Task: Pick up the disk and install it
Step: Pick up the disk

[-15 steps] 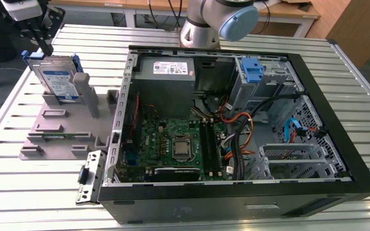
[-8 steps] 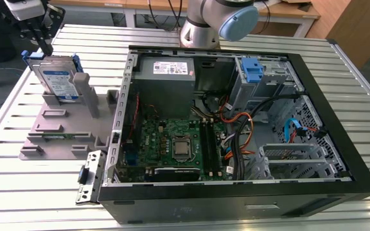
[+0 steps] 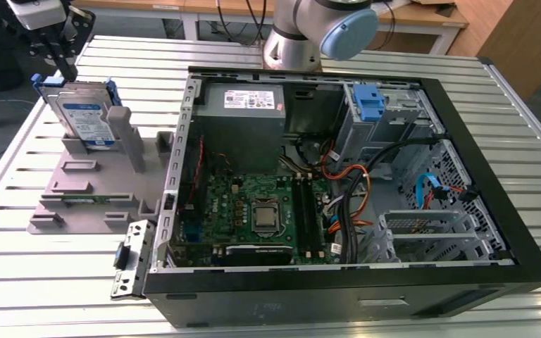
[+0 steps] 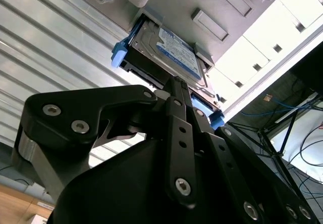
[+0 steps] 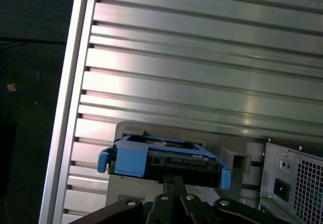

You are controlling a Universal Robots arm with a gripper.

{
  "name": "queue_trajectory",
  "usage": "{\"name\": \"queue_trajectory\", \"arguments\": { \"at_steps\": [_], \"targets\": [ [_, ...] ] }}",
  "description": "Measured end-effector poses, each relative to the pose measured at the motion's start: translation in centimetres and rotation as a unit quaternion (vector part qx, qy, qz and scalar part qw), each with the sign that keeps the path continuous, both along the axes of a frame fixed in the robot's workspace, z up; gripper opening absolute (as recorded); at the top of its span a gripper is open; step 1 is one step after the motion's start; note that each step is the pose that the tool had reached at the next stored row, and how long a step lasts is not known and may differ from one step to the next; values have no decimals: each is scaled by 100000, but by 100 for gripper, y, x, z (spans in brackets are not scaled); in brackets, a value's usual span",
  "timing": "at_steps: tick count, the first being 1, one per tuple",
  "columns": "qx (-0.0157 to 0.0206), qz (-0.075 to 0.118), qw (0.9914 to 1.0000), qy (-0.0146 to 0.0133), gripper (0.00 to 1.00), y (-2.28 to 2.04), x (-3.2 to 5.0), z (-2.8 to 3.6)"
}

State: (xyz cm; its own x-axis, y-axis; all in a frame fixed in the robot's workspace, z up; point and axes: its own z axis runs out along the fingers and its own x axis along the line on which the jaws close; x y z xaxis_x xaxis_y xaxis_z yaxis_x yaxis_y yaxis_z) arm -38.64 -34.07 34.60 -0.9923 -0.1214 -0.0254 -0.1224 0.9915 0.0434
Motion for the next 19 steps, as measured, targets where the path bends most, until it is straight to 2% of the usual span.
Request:
{"name": "queue_trajectory", "arguments": {
  "at_steps": [5,7,10,14,19],
  "targets": [
    [2,839,99996,-1,11,0,0,0],
    [1,1986,99980,-1,11,0,0,0],
    [2,4292,99908,-2,11,0,0,-1],
    [0,7624,99709,-1,11,0,0,-2],
    [-1,11240,99366,-1,11,0,0,-3]
  ]
}}
